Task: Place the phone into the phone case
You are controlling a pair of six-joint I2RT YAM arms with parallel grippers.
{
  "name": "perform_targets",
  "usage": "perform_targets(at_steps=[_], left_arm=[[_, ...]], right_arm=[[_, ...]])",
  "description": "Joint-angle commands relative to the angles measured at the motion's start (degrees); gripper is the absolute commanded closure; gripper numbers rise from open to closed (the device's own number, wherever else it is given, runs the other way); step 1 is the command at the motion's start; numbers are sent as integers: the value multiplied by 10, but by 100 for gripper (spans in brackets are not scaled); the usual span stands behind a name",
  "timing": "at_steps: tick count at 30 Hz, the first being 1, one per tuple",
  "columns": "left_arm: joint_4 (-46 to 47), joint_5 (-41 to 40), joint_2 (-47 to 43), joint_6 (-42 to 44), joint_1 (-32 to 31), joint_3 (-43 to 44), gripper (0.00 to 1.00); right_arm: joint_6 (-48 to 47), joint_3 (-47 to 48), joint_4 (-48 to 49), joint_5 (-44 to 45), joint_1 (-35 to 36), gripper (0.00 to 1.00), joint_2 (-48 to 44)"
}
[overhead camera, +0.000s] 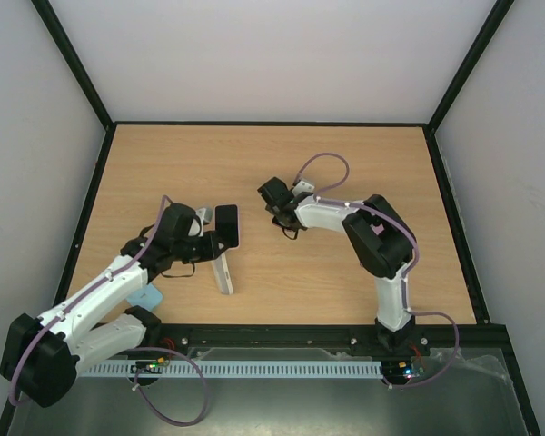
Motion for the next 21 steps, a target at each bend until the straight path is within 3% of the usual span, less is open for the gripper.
perform_targets(at_steps=[1, 13, 21], left_arm=[[-4, 13, -8, 12, 1, -9, 98], [-1, 11, 4, 4, -4, -6, 96], [45, -12, 64, -46, -73, 0, 96]], right_arm=[[8, 30, -36, 21, -6, 9, 37], [-14, 15, -66, 16, -6, 22, 58], [-59, -68, -33, -12, -7, 33, 11]])
